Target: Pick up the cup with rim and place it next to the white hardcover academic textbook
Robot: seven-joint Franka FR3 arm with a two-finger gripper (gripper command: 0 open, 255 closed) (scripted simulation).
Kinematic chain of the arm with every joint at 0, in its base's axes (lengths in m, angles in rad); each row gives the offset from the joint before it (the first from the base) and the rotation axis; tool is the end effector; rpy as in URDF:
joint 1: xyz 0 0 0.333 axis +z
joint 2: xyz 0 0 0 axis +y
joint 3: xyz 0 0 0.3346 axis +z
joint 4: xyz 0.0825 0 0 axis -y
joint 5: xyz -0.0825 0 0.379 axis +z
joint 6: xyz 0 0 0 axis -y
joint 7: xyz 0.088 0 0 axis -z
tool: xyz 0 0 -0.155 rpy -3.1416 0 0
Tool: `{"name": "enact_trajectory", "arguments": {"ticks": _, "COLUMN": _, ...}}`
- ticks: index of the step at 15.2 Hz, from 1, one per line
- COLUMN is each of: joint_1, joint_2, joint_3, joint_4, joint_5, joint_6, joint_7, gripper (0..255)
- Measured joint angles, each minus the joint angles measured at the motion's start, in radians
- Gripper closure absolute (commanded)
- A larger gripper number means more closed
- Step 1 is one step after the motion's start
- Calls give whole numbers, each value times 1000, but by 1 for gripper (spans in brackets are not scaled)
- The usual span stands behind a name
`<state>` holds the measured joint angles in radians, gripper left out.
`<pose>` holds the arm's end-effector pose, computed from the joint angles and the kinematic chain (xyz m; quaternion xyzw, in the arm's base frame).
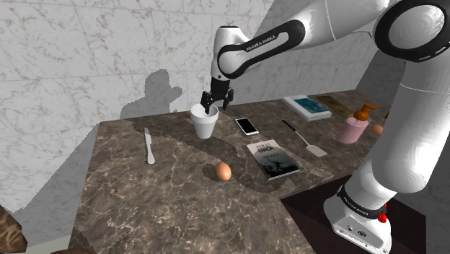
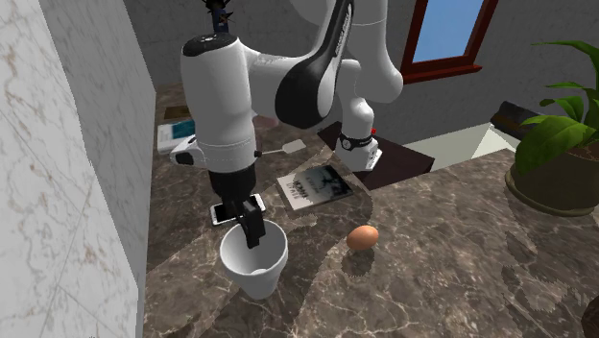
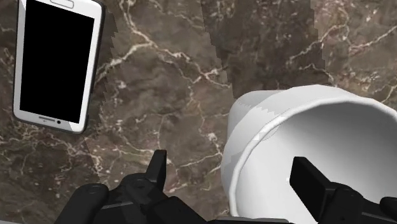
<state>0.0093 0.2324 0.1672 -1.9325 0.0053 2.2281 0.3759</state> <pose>0.6061 0.1051 0.3486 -0.9938 0.1038 -0.0261 0.0295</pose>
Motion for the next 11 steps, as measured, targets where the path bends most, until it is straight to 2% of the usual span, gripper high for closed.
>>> {"name": "enact_trajectory", "arguments": {"ticks": 7, "joint_1": 2, "joint_2": 11, "joint_3": 0, "joint_4": -8, "joint_5": -2, "joint_6": 19, "joint_7": 3, "gripper": 0}}
{"name": "enact_trajectory", "arguments": {"ticks": 8, "joint_1": 2, "joint_2": 11, "joint_3": 0, "joint_4": -8, "joint_5": -2, "joint_6": 19, "joint_7": 3, "gripper": 255}}
{"name": "enact_trajectory", "arguments": {"ticks": 11, "joint_1": 2, "joint_2": 11, "joint_3": 0, "joint_4": -8, "joint_5": -2, "joint_6": 19, "joint_7": 3, "gripper": 255}}
